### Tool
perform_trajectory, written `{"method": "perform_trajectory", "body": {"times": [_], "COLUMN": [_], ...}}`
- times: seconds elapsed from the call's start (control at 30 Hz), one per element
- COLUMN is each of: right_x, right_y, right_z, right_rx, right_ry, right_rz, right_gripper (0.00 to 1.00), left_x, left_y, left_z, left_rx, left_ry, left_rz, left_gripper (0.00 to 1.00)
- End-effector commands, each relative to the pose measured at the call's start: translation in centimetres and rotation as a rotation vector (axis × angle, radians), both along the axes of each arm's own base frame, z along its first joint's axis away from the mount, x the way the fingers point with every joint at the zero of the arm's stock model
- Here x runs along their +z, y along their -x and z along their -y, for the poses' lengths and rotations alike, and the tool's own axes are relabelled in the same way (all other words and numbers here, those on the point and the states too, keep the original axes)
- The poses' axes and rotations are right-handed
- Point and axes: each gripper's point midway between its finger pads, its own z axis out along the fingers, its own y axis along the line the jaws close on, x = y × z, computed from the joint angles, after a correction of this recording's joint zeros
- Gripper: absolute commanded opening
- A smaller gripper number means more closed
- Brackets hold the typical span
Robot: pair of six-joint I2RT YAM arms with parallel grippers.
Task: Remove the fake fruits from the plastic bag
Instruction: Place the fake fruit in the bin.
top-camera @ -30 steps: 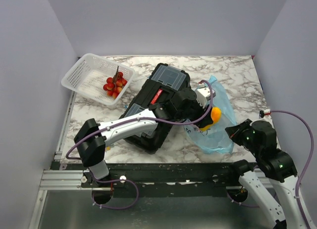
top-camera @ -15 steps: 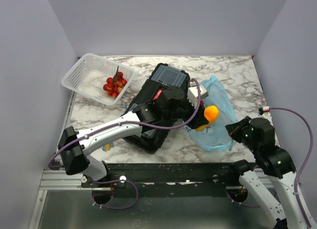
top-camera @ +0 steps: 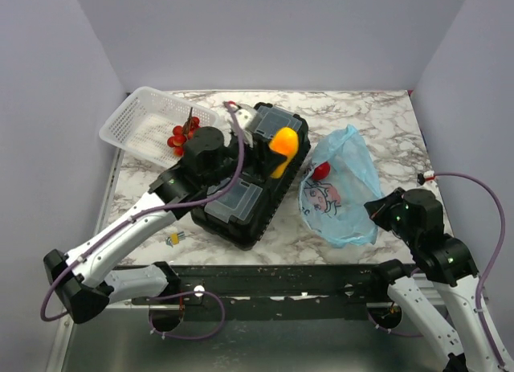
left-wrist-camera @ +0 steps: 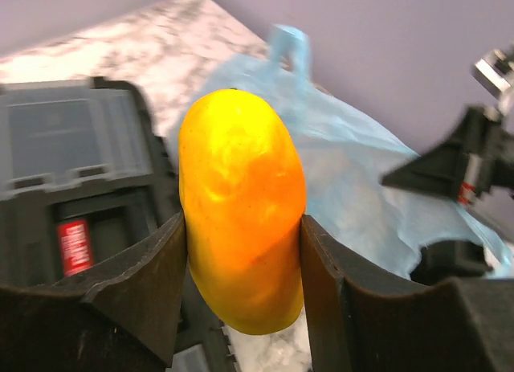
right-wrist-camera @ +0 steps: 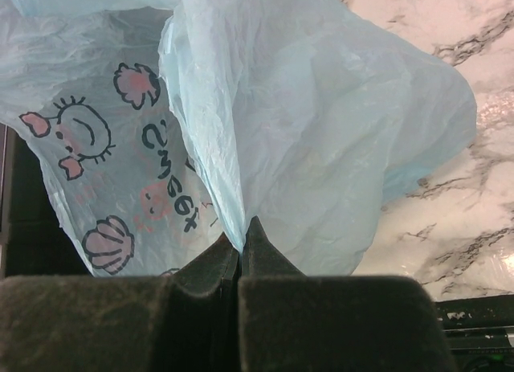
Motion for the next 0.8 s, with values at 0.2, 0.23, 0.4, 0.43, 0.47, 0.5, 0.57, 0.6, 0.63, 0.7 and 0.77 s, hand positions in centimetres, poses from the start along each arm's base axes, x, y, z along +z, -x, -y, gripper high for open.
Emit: {"method": "perform_trajectory", "body": {"times": [0.2,0.23,0.4,0.43,0.47,0.5,0.57,0.6,0.63,0.7,0.77], "right_x": [0.8,0.8,0.5,0.5,0.5,0.6,0.7,0.6,0.7,0.6,0.8], "right_y": [-0.2,-0.3,-0.3,-0.3,-0.2,-0.1,0.1,0.2,0.4,0.6,0.7], "right_z": [-0.4,-0.4,-0.5,-0.5,-0.5,-0.4,-0.3,-0.3,-0.2,-0.1,0.0], "right_rx": [0.034,0.036,0.04,0.044,0.044,0.044,0.043,0.043,0.04,0.036,0.031], "right_ry": [0.003,0.002,0.01,0.01,0.011,0.01,0.006,0.004,0.002,-0.001,-0.006], "right_rz": [0.045,0.045,0.025,0.026,0.028,0.032,0.043,0.047,0.052,0.059,0.072], "right_gripper": [0.01,0.01,0.01,0.01,0.01,0.01,0.01,0.01,0.01,0.01,0.01], "left_x": [1.6,1.2,-2.0,-3.2,-4.3,-5.5,-7.4,-7.8,-8.9,-9.6,-11.3], "left_y": [-10.1,-10.7,-14.3,-15.2,-16.1,-17.1,-19.0,-19.9,-20.8,-22.6,-23.6], "left_z": [-18.8,-20.6,-26.9,-28.0,-29.0,-30.2,-32.1,-32.8,-32.9,-33.2,-34.0], "left_rx": [0.807,0.867,1.044,1.077,1.11,1.15,1.206,1.224,1.221,1.21,1.251], "left_ry": [0.253,0.292,0.485,0.503,0.512,0.515,0.505,0.493,0.474,0.436,0.372], "left_rz": [-0.146,-0.175,-0.328,-0.371,-0.412,-0.446,-0.491,-0.5,-0.546,-0.56,-0.597], "left_gripper": [0.0,0.0,0.0,0.0,0.0,0.0,0.0,0.0,0.0,0.0,0.0]}}
